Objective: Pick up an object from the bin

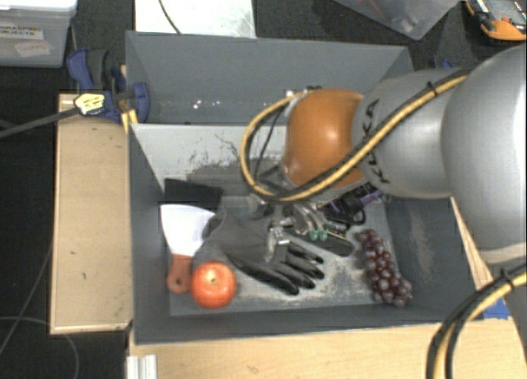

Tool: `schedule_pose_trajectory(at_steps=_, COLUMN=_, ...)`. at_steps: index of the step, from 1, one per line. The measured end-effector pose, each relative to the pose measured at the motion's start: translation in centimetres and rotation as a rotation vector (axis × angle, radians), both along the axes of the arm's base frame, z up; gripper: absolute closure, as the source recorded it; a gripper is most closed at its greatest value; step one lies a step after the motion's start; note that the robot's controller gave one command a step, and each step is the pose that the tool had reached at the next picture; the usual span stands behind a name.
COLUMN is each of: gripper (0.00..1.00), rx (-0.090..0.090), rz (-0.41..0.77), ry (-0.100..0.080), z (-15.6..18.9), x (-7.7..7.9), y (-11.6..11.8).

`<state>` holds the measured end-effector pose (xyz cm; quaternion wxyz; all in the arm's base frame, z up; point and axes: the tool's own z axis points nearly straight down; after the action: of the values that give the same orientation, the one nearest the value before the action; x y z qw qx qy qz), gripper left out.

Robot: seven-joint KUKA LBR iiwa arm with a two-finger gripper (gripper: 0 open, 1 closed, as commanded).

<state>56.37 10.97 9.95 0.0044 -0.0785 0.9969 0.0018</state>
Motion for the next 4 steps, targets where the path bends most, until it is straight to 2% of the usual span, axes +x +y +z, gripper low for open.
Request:
schedule_pose_trajectory(at_steps=1, gripper=0.0, rx=0.002, rz=-0.025, ry=-0.006, z=-0.3, x=-0.7, y=-0.5)
schedule_pose_trajectory(at_steps=2, gripper=0.0, rx=0.0, rz=0.044, ry=-0.005, z=-0.4, x=-2.3, y=-1.5)
schedule_pose_trajectory(at_steps=3, gripper=1.0, rx=0.002, rz=-0.08, ry=-0.003, z=-0.1, x=-4.7, y=-4.0)
schedule_pose_trajectory(at_steps=4, gripper=1.0, rx=0.003, rz=-0.082, ry=-0.003, z=-0.1, x=-4.7, y=-4.0)
